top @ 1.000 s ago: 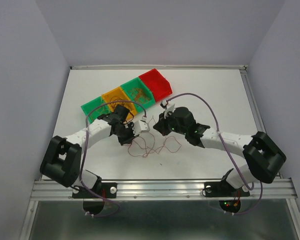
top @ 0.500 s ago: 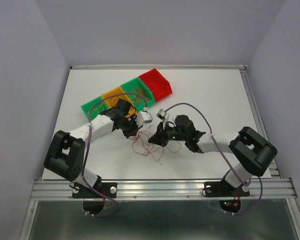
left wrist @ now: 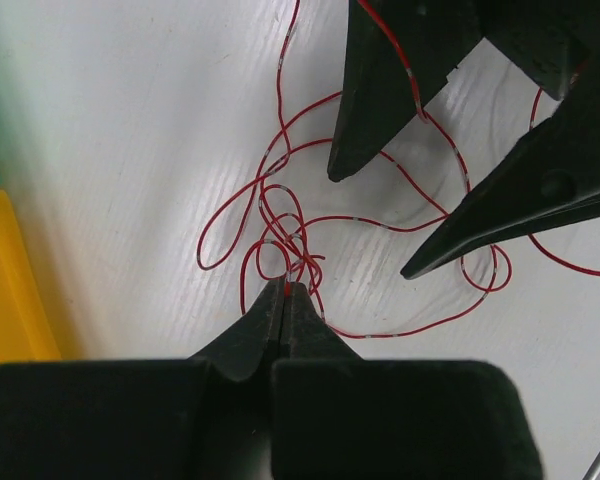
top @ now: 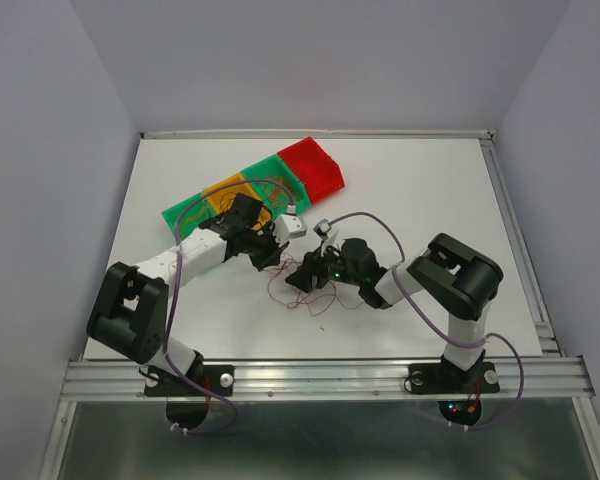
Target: Untangle the cables
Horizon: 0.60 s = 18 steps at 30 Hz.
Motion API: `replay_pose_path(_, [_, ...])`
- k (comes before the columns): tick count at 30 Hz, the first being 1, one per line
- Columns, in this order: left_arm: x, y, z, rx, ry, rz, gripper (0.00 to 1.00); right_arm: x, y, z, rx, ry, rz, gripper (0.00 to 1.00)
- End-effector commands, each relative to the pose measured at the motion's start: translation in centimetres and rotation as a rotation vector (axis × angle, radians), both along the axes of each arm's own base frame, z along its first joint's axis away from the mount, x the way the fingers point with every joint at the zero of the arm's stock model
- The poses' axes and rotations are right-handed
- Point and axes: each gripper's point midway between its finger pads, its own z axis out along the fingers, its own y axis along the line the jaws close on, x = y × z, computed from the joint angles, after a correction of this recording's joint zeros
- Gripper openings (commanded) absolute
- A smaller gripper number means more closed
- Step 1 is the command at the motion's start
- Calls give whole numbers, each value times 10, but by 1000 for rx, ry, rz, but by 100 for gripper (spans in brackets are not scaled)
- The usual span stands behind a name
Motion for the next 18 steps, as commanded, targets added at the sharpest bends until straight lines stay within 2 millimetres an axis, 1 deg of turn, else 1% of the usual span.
replay_pose_path(1, [11,-14,18,-59,-34,-6,0,26,20,28,101,-99,-65,74])
replay_pose_path(2, [11,-13,15,-55,-25,2,0,28,22,26,97,-99,-74,78])
replay_pose_path(6, [13,-14,13,-50,-21,7,0,35,26,21,86,-108,-101,83])
replay_pose_path(10, [14,-15,13,-59,-20,11,0,44,30,21,78,-134,-146,84])
replay_pose_path(13, [15,-16,14,-61,-25,13,0,50,33,17,63,-145,-184,83])
replay_pose_path(14, [15,-15,15,-65,-25,17,0,57,30,14,51,-152,-220,81])
replay_pose_path(15, [16,-15,16,-66,-36,22,0,59,30,12,45,-155,-233,79])
replay_pose_path(17, [16,-14,17,-68,-43,38,0,62,32,6,29,-159,-240,77])
replay_pose_path(18, [18,-14,19,-73,-54,42,0,64,32,5,24,-164,-249,73])
